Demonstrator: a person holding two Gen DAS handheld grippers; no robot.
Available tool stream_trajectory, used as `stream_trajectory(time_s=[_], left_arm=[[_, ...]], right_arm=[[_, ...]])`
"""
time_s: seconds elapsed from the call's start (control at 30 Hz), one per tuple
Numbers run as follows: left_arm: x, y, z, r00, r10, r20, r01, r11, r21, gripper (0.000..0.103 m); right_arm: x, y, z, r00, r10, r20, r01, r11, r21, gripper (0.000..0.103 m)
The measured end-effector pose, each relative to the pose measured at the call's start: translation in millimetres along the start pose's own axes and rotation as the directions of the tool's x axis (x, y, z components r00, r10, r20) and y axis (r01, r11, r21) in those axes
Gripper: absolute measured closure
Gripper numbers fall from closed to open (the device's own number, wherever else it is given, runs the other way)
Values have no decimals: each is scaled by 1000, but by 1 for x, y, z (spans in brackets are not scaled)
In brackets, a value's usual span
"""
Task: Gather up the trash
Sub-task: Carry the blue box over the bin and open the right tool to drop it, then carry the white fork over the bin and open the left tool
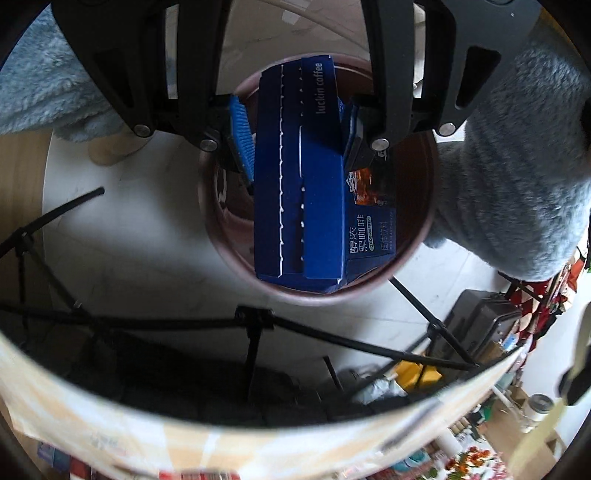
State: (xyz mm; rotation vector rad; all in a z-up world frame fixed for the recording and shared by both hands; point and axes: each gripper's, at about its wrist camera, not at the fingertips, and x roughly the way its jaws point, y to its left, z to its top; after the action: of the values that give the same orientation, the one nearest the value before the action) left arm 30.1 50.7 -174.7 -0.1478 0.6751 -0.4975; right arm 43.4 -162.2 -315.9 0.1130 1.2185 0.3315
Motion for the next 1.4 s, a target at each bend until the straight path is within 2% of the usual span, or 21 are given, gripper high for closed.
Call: stream_trajectory(time_s=[0.13,0.27,0.37,0.47,0.5,0.63,0.8,1.0,1.2,1.3,1.4], left_arm=[[5,1,-1,1000,1,-17,-1,1000,-4,91],[9,2,-2,999,-1,-33,1,1000,-11,91],[13,0,-3,999,0,-52,0,1000,-8,91],[18,-4,-5,997,0,-77,1,1000,11,91],[20,-6,-5,996,1,-86,1,1000,20,91],[32,-16,-9,990,8,-140,2,998,71,91],[50,-21,-17,975,23,-219,-1,995,101,91],[78,-9,-28,938,5,-347,8,999,37,91],[101,3,-39,888,9,-459,-18,1000,-16,91],[106,3,-41,874,17,-485,-25,1000,-12,91],[107,1,-43,871,17,-491,-22,1000,-5,90]], right_arm=[[13,-6,2,998,41,-40,-39,998,53,57],[5,-7,4,1000,24,-8,-23,998,64,36],[-1,-12,5,1000,0,24,-2,998,71,25],[-15,-15,6,995,-47,86,40,996,82,11],[-22,-16,7,991,-66,115,56,995,87,9],[-46,-23,9,966,-144,216,119,985,126,6],[-64,-38,10,936,-215,277,166,968,190,6],[-69,-55,10,935,-231,269,162,953,255,6],[-70,-56,4,932,-238,274,160,947,280,6],[-71,-58,4,931,-239,277,154,943,295,6],[-71,-61,3,931,-238,275,150,940,307,6]])
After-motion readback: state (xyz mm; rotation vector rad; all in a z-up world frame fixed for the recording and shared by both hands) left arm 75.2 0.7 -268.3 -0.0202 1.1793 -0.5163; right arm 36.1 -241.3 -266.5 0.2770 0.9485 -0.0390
